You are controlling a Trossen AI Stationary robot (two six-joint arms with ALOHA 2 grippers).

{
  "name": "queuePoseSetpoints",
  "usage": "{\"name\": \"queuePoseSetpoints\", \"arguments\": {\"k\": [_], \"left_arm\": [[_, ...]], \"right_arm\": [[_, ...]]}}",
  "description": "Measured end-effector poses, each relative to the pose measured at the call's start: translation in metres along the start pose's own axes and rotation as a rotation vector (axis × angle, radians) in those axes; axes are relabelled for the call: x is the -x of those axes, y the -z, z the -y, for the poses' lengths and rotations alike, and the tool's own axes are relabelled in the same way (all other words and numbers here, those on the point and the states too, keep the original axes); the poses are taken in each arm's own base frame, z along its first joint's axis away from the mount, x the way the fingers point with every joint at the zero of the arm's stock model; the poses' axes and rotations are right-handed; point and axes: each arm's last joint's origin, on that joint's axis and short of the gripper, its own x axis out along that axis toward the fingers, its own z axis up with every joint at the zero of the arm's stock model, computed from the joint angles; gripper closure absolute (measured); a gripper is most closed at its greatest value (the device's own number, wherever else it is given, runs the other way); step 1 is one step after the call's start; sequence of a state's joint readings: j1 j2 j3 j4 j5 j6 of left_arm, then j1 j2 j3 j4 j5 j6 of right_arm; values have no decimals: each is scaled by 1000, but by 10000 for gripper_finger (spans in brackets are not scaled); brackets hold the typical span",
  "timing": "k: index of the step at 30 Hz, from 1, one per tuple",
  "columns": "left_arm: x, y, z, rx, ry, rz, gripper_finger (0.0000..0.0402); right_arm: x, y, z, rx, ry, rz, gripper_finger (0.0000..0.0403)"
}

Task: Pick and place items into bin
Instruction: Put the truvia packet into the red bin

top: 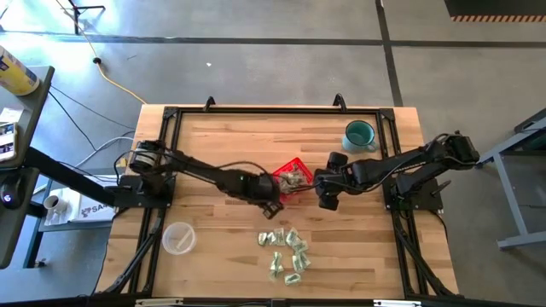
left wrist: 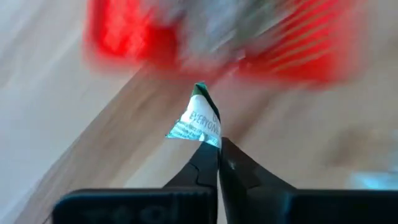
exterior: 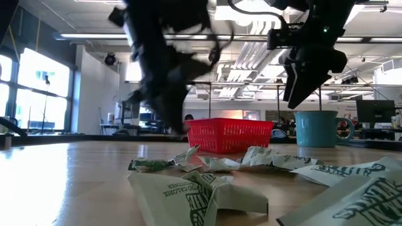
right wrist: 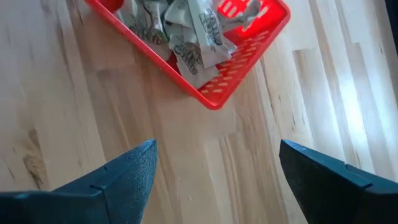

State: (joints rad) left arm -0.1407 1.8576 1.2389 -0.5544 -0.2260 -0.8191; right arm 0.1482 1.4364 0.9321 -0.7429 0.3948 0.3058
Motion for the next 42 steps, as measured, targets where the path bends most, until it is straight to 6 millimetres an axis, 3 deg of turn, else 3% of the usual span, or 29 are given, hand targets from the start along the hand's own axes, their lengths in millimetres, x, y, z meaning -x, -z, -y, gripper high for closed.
{"name": "queuePoseSetpoints", "arguments": {"k": [3,7,9,13,18,23,27,33,37,42], "left_arm": [[32,-27,7,-38,77,82,352],[61,-64,13,-144,119,218,376],[59,-76,10,-173,125,226,376],[37,-86,-2,-161,163,170,365],[9,-93,-9,-142,226,95,268],[13,-77,-11,-155,208,-59,170],[31,-47,2,-240,175,-193,129],[57,16,51,-375,177,-241,132],[49,49,69,-203,178,-272,144],[40,73,87,30,223,-228,149]], "right_arm": [[0,3,1,12,23,-24,76],[1,4,3,19,36,-36,76],[2,4,3,17,35,-33,76],[2,5,3,19,39,-41,76],[2,6,4,24,35,-55,76],[3,7,-2,79,-65,-70,76],[5,2,-11,162,-176,-15,76],[3,-12,-20,240,-213,133,76],[-5,-18,-24,241,-210,167,76],[-16,-17,-29,225,-202,128,76]]}}
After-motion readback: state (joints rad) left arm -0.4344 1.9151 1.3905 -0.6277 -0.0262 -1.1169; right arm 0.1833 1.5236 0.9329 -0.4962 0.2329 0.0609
